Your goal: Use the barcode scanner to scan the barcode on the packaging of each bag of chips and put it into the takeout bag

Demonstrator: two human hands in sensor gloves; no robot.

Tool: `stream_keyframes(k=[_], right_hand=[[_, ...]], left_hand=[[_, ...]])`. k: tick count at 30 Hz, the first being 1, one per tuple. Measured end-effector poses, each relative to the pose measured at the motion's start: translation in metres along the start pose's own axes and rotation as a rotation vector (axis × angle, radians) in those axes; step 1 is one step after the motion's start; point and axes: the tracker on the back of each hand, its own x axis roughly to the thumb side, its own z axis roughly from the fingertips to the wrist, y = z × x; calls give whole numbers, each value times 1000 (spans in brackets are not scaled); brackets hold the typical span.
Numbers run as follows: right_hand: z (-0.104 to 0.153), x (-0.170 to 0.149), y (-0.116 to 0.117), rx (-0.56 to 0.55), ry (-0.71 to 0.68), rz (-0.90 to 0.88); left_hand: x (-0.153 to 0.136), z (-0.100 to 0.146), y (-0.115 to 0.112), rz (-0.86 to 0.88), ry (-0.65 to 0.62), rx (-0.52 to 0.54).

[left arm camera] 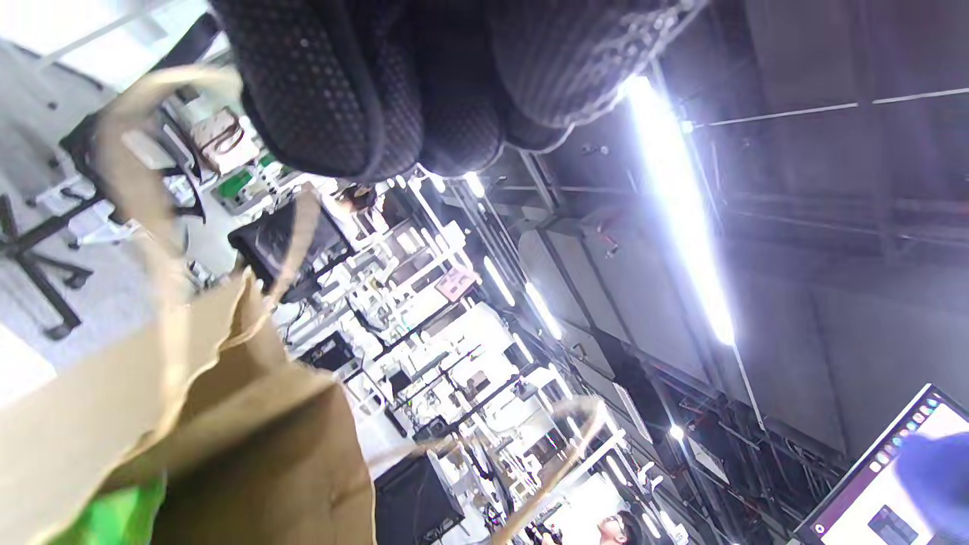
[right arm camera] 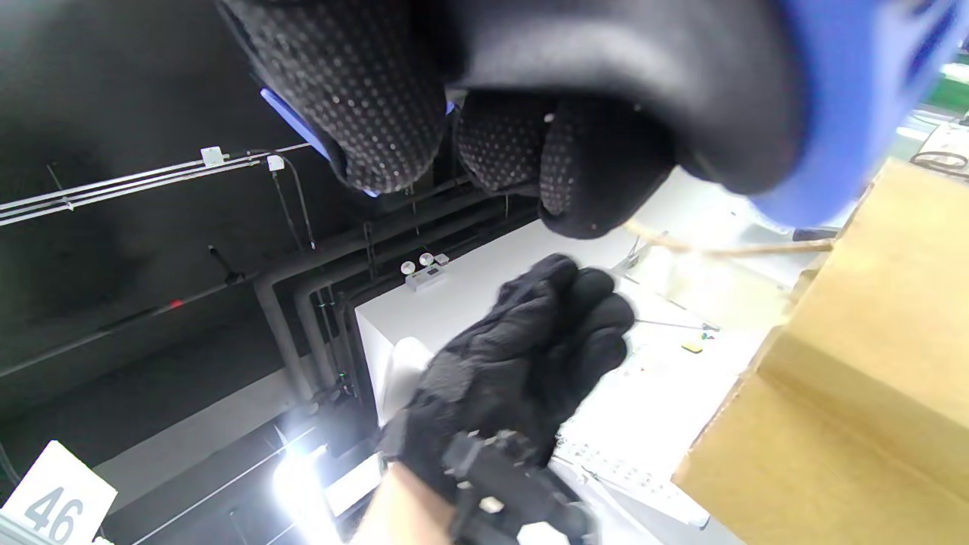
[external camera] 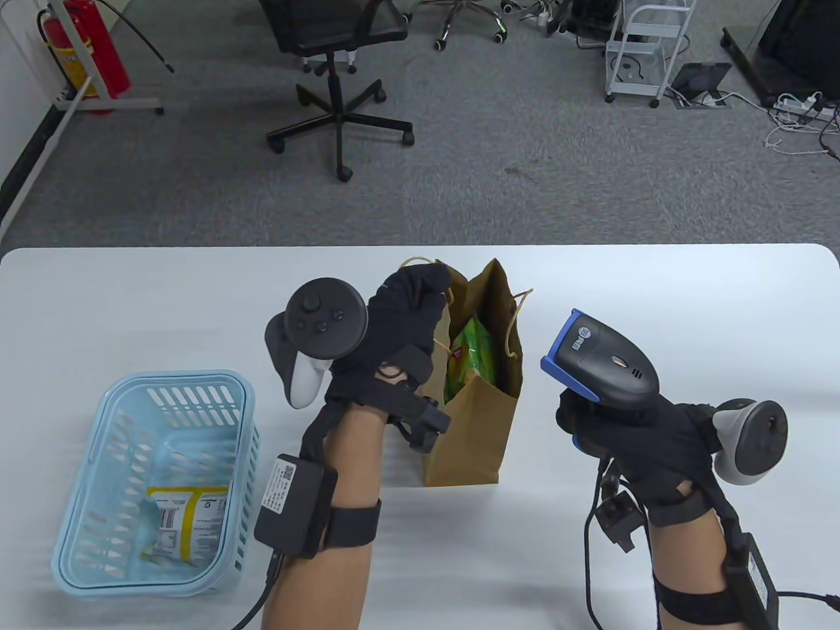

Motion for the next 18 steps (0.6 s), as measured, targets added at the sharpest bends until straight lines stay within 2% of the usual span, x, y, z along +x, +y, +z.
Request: stream_keyframes(k=[3,6,12,18], right_hand=[[0,0,0,2,2,3],[-1,-1,1,2,5,12],[-2,-7,5,7,31,41],[-4,-13,9,18,55,67]], left_hand=[[6,16,30,-89,22,12],[-11,33,61,-220,126,26],[-81,61,98,-358,423,-48],[-158,87,115,-477,723,-252]])
